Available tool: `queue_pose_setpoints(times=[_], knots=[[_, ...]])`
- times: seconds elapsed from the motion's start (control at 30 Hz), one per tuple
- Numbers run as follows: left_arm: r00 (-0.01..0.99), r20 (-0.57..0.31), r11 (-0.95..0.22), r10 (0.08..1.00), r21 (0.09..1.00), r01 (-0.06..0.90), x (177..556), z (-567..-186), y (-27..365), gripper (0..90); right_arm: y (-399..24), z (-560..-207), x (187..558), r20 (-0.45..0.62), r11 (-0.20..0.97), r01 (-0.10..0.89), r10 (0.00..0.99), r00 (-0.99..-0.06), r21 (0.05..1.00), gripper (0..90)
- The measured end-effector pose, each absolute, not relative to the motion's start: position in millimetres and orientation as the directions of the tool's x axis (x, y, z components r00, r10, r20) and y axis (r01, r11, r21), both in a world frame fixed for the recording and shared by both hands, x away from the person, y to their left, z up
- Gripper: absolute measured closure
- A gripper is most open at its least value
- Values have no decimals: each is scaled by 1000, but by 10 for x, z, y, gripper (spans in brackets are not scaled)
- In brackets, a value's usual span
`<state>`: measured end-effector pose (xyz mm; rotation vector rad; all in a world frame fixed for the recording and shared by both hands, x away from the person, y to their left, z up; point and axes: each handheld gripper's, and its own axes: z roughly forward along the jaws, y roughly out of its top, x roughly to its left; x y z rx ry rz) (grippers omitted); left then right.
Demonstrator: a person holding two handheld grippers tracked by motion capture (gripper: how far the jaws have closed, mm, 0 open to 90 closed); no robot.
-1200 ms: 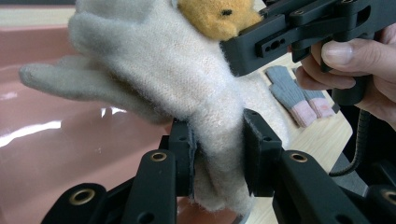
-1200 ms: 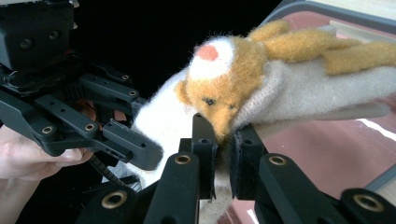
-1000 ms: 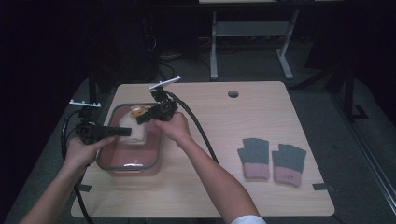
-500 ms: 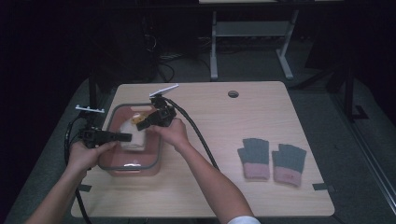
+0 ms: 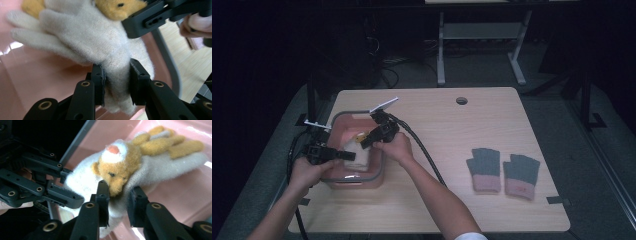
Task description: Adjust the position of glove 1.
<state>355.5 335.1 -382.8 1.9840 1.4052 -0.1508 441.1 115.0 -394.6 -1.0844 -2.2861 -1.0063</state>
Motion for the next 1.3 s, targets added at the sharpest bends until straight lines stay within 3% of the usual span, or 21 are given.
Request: queue_pose_setpoints(times=[0.4, 0.63, 1.03, 1.17, 1.3], knots=[[398, -407, -224, 822, 411, 883, 3600, -3935, 3332, 692, 1125, -3899, 4412, 558, 457, 768, 529, -640, 448, 609], [387, -399, -234, 832, 380, 895, 3626, -3993, 3304, 684, 1039, -3795, 4412, 557, 438, 765, 525, -644, 472, 603], [365, -340, -209, 867, 418, 884, 3644, -3751, 3381, 566, 940, -3672, 4355, 553, 426, 753, 511, -658, 502, 592], [375, -330, -211, 866, 438, 874, 3647, -3722, 3348, 612, 883, -3639, 4340, 552, 420, 748, 505, -663, 514, 593], [393, -303, -260, 868, 398, 880, 3675, -3800, 3252, 671, 813, -3625, 4331, 556, 411, 749, 504, -661, 520, 591]])
